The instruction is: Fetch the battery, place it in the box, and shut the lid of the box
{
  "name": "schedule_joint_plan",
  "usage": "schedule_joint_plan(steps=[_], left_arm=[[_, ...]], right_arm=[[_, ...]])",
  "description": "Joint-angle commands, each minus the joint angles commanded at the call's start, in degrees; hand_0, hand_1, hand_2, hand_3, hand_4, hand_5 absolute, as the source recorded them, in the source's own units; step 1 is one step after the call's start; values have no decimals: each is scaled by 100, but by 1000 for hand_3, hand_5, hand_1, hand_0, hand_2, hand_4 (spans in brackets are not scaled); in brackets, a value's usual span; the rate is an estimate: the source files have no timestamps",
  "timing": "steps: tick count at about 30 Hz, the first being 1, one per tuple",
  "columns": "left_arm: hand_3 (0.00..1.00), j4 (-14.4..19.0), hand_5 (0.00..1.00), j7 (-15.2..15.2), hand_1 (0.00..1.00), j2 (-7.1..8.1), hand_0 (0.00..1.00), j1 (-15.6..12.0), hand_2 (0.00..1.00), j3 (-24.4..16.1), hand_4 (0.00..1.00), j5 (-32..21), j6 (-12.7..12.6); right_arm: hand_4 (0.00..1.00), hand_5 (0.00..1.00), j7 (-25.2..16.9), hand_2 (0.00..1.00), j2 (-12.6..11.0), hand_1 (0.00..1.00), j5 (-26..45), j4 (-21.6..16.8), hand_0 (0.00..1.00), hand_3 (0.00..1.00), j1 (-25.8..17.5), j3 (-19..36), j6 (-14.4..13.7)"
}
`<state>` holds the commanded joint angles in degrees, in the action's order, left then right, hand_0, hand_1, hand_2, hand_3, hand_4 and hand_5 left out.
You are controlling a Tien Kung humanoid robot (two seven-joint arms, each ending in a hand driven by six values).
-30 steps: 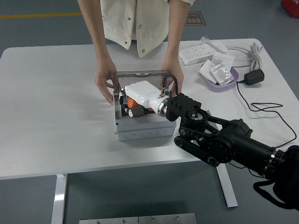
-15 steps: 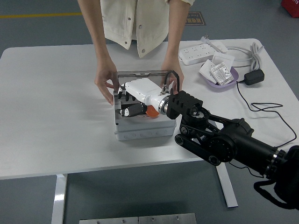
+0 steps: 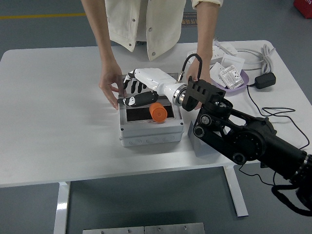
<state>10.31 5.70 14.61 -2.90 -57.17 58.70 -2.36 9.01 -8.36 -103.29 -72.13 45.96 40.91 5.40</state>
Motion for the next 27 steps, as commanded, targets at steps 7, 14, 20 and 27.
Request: schedule_joint_plan(steps=[7, 14, 20, 27], left_arm=[[525, 0, 2, 4, 754, 6, 569, 8, 590, 87, 102, -67, 7], [525, 0, 2, 12, 754, 17, 569, 48, 590, 130, 102, -79, 20], [525, 0, 2, 21, 754, 21, 570, 80, 590, 99, 102, -11, 34], [524, 0, 2, 20, 754, 37, 569, 108, 591, 110, 101, -4, 41]], right_arm=[[833, 605, 46, 516, -111, 451, 190, -194, 473, 601, 159, 248, 147], [823, 601, -151, 512, -27, 449, 419, 421, 468, 604, 435, 146, -58], [821, 599, -348, 510, 68, 449, 651, 1155, 465, 612, 743, 23, -289], [831, 623, -547, 580, 151, 517, 1006, 1898, 583, 623, 933, -158, -463]])
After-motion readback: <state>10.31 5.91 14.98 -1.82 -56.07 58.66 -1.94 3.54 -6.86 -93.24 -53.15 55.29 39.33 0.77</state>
